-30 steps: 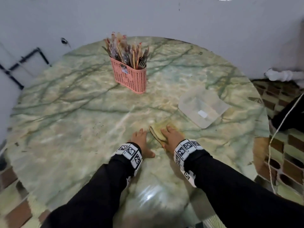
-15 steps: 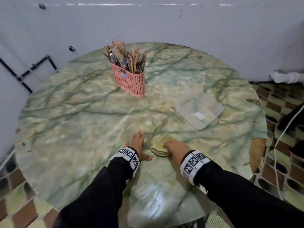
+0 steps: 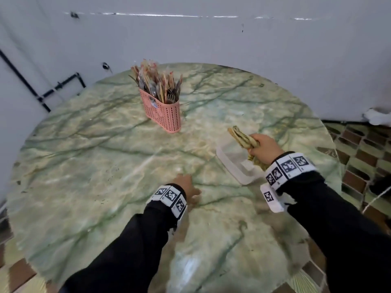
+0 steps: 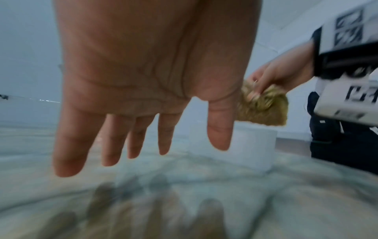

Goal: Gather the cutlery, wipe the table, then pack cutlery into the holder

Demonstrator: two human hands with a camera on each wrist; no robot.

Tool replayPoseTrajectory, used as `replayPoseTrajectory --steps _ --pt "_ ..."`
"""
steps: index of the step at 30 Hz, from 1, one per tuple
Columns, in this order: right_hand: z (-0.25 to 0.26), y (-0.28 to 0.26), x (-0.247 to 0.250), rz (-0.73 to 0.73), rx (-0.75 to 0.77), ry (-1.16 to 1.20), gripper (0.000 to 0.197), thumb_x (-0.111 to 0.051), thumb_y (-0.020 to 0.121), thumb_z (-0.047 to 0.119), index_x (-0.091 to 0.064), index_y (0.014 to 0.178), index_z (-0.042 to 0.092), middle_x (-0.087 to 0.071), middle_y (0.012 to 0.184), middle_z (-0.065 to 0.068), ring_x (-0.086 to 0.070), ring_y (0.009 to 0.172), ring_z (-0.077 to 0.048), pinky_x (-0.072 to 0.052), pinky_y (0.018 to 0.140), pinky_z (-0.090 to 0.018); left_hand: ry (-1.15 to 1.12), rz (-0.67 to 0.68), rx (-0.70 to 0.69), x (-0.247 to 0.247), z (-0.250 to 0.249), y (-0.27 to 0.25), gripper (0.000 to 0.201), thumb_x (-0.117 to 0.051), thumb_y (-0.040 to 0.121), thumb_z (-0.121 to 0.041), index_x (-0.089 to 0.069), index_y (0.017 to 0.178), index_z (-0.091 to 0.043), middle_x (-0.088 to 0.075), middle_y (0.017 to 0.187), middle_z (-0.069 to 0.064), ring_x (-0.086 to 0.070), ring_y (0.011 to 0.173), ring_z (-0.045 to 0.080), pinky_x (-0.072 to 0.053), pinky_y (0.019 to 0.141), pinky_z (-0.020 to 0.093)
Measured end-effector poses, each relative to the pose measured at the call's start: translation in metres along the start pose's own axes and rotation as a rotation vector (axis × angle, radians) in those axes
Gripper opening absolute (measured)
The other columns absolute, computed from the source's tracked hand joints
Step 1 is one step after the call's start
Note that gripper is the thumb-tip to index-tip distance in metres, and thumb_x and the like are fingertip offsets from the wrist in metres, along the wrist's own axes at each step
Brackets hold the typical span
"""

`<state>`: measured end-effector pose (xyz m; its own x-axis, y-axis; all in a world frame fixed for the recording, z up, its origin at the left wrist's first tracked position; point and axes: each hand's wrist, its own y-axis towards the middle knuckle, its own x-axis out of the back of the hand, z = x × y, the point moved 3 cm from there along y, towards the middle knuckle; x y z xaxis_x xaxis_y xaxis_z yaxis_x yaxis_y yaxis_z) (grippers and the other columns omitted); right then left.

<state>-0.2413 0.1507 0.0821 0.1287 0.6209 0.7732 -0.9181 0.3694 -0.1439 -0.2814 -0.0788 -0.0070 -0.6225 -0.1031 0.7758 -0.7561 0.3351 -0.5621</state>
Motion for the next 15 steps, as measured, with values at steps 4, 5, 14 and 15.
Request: replayPoseTrajectory --steps 4,5,14,15 --pt "-0.024 0.040 -0.018 0.293 0.111 -0.354 0.039 -0.045 0.093 0.013 -0.044 0.132 0.011 -0.052 0.133 -0.010 -0.051 0.118 -0.027 -0.037 0.092 -0.027 -0.392 -0.176 -0.080 0.003 -0.074 0.006 0.065 -0.050 0.093 -0.034 -0.022 0.146 -0.009 -0.024 0.151 0.014 -0.028 0.138 0.026 -0.024 0.111 0.032" --pt "-0.034 0.046 -0.028 0.404 0.130 -0.432 0.039 -0.042 0.096 0.017 -0.042 0.134 0.010 -0.047 0.138 -0.008 -0.047 0.124 -0.026 -0.033 0.099 -0.026 -0.465 -0.211 -0.085 0.003 -0.089 0.005 0.065 -0.048 0.095 -0.034 -0.018 0.147 -0.009 -0.021 0.153 0.013 -0.025 0.140 0.024 -0.021 0.112 0.030" --pt "-0.081 0.062 -0.054 0.574 0.246 -0.611 0.060 -0.034 0.099 0.035 -0.007 0.150 0.020 0.001 0.158 -0.010 -0.016 0.144 -0.030 -0.017 0.115 -0.035 -0.647 -0.271 0.032 -0.024 -0.143 0.001 0.079 -0.052 0.094 -0.024 0.004 0.149 -0.018 -0.031 0.150 0.016 -0.039 0.133 0.026 -0.030 0.106 0.028" --pt "-0.081 0.062 -0.055 0.568 0.248 -0.603 0.060 -0.034 0.098 0.035 -0.007 0.150 0.021 0.002 0.158 -0.010 -0.014 0.144 -0.029 -0.016 0.116 -0.035 -0.643 -0.270 0.046 -0.024 -0.143 0.001 0.079 -0.051 0.094 -0.024 0.004 0.149 -0.019 -0.033 0.149 0.016 -0.040 0.132 0.027 -0.032 0.105 0.029"
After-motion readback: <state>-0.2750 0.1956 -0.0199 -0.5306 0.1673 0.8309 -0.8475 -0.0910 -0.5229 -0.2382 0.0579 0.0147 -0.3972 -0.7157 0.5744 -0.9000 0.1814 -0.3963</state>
